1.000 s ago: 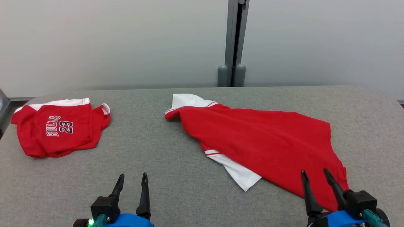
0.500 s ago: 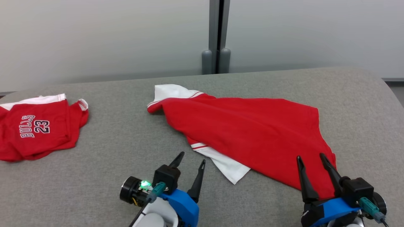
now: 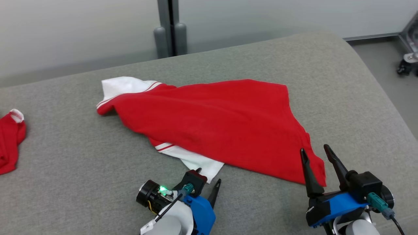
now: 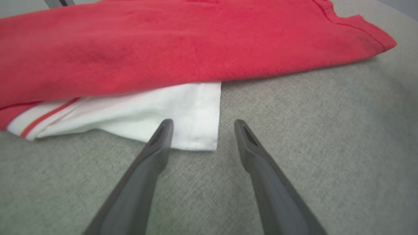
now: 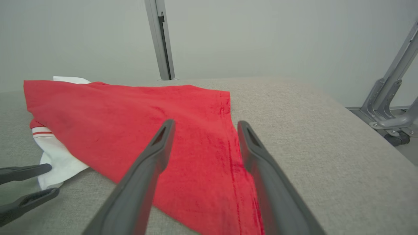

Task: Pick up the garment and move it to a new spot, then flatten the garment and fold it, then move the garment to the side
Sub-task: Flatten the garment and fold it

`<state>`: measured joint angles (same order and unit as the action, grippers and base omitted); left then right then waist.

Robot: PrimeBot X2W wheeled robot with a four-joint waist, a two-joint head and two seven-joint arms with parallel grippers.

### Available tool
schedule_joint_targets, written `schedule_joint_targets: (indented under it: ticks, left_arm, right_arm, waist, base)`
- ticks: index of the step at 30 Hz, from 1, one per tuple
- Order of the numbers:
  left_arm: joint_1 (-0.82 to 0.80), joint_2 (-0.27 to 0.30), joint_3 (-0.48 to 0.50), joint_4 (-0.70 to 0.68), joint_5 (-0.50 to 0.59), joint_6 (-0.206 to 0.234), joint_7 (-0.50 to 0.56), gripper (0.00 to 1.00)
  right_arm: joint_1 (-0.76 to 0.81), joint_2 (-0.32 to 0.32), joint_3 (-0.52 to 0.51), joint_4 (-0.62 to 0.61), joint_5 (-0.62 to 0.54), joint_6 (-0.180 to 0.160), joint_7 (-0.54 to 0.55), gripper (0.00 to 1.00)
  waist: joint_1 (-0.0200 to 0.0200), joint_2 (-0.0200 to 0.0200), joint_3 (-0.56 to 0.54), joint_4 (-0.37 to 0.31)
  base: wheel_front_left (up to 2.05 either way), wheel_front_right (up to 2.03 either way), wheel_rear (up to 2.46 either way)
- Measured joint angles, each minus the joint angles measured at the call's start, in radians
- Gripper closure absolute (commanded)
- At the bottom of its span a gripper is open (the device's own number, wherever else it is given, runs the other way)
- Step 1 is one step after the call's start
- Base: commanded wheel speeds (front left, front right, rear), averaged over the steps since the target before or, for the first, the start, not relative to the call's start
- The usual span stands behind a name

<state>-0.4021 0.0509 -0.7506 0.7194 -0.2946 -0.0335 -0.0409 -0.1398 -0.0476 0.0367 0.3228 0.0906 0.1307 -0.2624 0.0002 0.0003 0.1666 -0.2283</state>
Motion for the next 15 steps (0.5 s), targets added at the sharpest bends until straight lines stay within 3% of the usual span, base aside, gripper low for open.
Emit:
schedule_joint_targets:
  ticks: [9,10,11,12,15]
  left_arm:
    - [-0.055,-0.001,-0.009,0.118,-0.032,0.104,0.008,0.00]
    - [-0.056,-0.002,-0.009,0.121,-0.043,0.109,0.007,0.06]
    - [-0.058,-0.002,-0.010,0.125,-0.050,0.113,0.004,0.80]
    - [-0.062,-0.002,-0.014,0.129,-0.056,0.113,0.003,1.00]
    - [-0.072,-0.001,-0.030,0.130,-0.077,0.110,-0.022,1.00]
  right_arm:
    - [0.001,0.000,0.005,0.004,0.008,0.000,0.000,0.00]
    - [0.002,0.000,0.005,0.004,0.008,0.000,0.000,0.00]
    - [0.002,0.000,0.006,0.004,0.008,0.000,0.000,0.00]
    - [0.003,0.000,0.006,0.003,0.008,0.000,0.000,0.00]
    - [0.007,0.000,0.002,0.003,0.008,0.000,0.000,0.00]
  waist:
    - [-0.0001,-0.0001,-0.003,-0.041]
    - [-0.0002,-0.0002,-0.005,-0.043]
    - [-0.0002,-0.0002,-0.006,-0.045]
    - [-0.0002,-0.0002,-0.008,-0.045]
    - [-0.0002,-0.0002,-0.018,-0.039]
  base:
    - [0.00,0.00,0.00]
    - [0.00,0.00,0.00]
    - [0.00,0.00,0.00]
    - [0.00,0.00,0.00]
    - [0.00,0.00,0.00]
